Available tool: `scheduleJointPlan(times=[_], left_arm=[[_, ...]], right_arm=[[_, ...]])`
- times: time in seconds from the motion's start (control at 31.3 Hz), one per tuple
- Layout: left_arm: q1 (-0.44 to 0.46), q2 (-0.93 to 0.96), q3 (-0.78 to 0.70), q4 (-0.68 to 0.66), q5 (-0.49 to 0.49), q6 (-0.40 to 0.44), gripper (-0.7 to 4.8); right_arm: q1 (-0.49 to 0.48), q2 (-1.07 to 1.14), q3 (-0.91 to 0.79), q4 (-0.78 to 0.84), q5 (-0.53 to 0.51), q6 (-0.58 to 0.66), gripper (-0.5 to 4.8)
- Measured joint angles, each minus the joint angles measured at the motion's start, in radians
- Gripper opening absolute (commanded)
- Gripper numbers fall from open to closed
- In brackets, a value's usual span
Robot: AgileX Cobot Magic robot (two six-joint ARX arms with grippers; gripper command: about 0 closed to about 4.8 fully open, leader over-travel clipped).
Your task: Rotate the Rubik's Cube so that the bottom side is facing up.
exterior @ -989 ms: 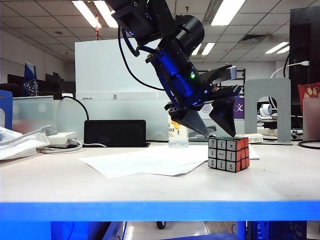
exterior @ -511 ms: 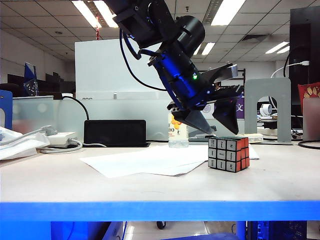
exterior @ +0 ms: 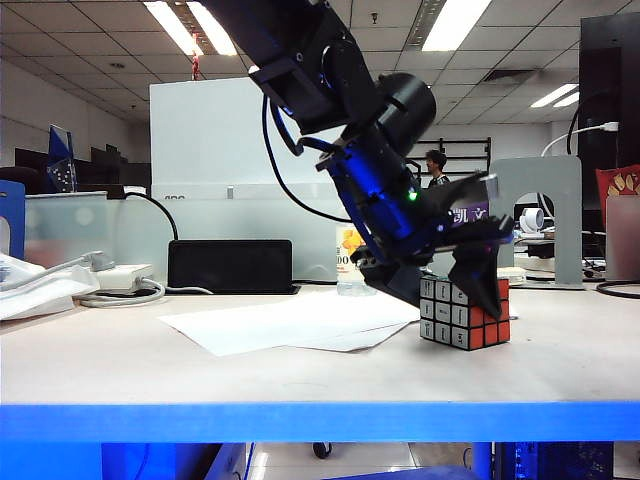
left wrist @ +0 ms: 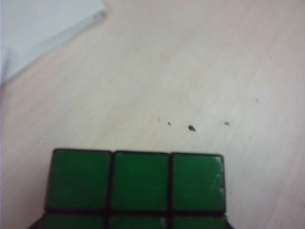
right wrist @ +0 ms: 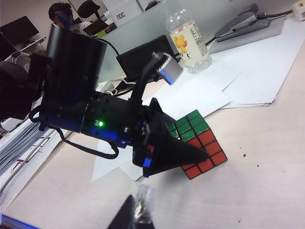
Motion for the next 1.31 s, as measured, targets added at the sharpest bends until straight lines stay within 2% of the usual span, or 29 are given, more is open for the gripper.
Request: scheduleJointPlan(times=[0.22,0.38,0.45,0.57,0.7,0.83,0.99,1.15,1.31], left_arm=[[0.006,0.000,0.002,0.006,-0.018,0.003,3.48],[0.008,0.000,0.002,0.009,-0.019,0.002,3.28],[0.008,0.000,0.002,0.012,-0.003,-0.025,3.06],[0.027,0.000,0.002,0.016,0.129,-0.180,2.31],[0.049,0.000,0.002,0.015,0.196,-0.287,2.13],[0.070,-0.001,0.001,0.005,0.266,-0.374,2.13],[0.102,0.000,0.000,0.036,0.408,-0.629,2.13],[0.121,-0.001,0.001,0.154,0.492,-0.811,2.13],[0.134,0.000,0.001,0.149,0.510,-0.889,2.13]], right_arm=[[0.000,0.000,0.000,-0.001,0.000,0.000,-0.01],[0.000,0.000,0.000,0.000,0.000,0.000,-0.01],[0.000,0.000,0.000,-0.001,0.000,0.000,-0.01],[0.000,0.000,0.000,-0.001,0.000,0.000,-0.01],[0.000,0.000,0.000,0.000,0.000,0.000,-0.01],[0.000,0.000,0.000,-0.001,0.000,0.000,-0.02],[0.000,0.000,0.000,-0.001,0.000,0.000,-0.01],[0.000,0.000,0.000,-0.001,0.000,0.000,-0.01],[0.000,0.000,0.000,-0.001,0.000,0.000,-0.01]])
